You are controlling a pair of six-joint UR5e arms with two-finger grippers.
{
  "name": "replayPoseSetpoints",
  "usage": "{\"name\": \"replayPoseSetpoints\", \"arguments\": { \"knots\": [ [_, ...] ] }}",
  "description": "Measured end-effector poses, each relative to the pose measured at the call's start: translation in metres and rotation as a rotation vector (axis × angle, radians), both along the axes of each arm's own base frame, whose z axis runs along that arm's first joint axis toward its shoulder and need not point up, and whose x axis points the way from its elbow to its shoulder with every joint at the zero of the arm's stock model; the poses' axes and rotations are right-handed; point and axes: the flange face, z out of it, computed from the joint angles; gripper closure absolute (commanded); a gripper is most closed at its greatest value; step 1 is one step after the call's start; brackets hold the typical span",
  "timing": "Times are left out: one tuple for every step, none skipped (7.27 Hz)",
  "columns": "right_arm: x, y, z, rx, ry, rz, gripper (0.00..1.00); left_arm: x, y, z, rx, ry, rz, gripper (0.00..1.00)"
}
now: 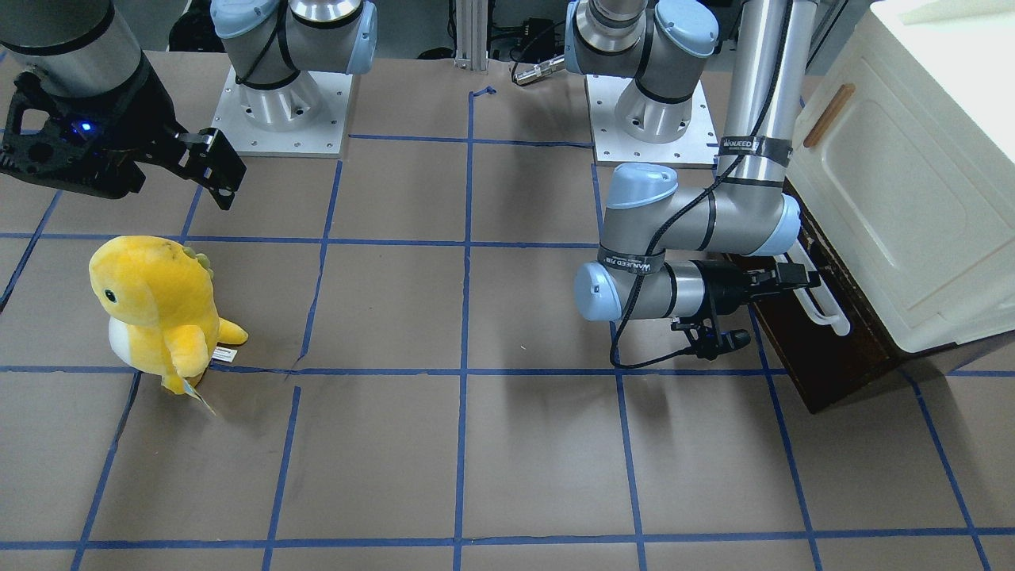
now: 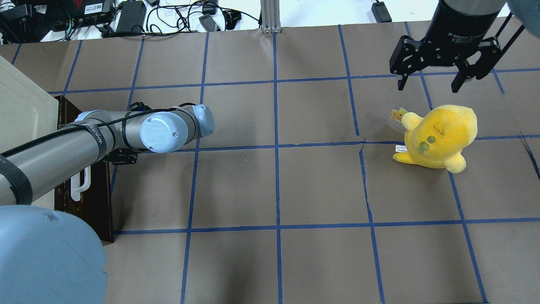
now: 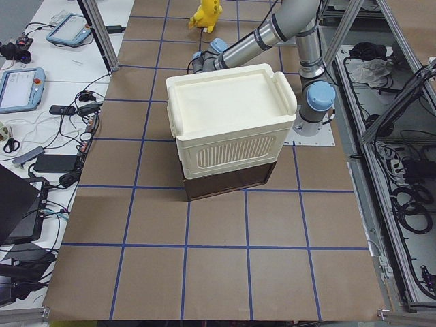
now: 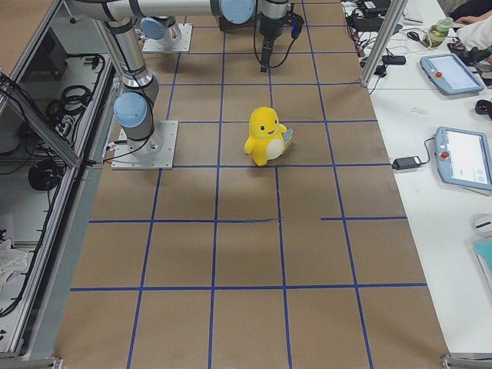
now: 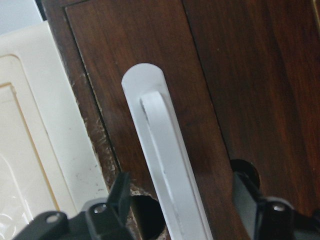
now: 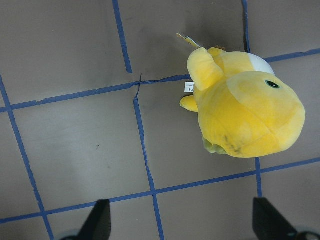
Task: Pull drawer sideways
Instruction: 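Close the left gripper around the white drawer handle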
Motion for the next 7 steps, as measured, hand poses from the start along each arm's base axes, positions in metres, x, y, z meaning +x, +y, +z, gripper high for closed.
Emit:
{"name": "replayPoseSetpoints", "arguments": {
  "knots": [
    [0.0003,0.0000,0.0000,0.000,0.000,0.001,0.00,0.0000,0.0003,-0.0001,-0.001,0.000,0.001,0.70],
    [0.0005,0.0001,0.0000,0.000,0.000,0.001,0.00,0.0000,0.0004,-0.0004,-0.006,-0.001,0.002,0.70],
    [0.0005,0.0001,0.0000,0.000,0.000,0.001,0.00,0.0000,0.0004,-0.0008,-0.013,-0.002,0.003,0.73],
    [0.0005,0.0002,-0.0001,0.001,0.000,0.001,0.00,-0.0005,0.0002,-0.0010,-0.018,-0.003,0.003,0.74],
    [0.0004,0.0001,0.0000,0.000,0.000,0.001,0.00,-0.0019,0.0003,-0.0008,-0.020,-0.003,0.000,0.74],
    [0.0004,0.0001,0.0000,0.000,0.000,0.001,0.00,-0.0034,0.0005,-0.0004,-0.021,-0.003,-0.002,0.74],
    [0.0005,0.0001,0.0000,0.000,0.000,0.001,0.00,-0.0050,0.0010,0.0007,-0.019,-0.003,-0.006,0.74]
  ]
}}
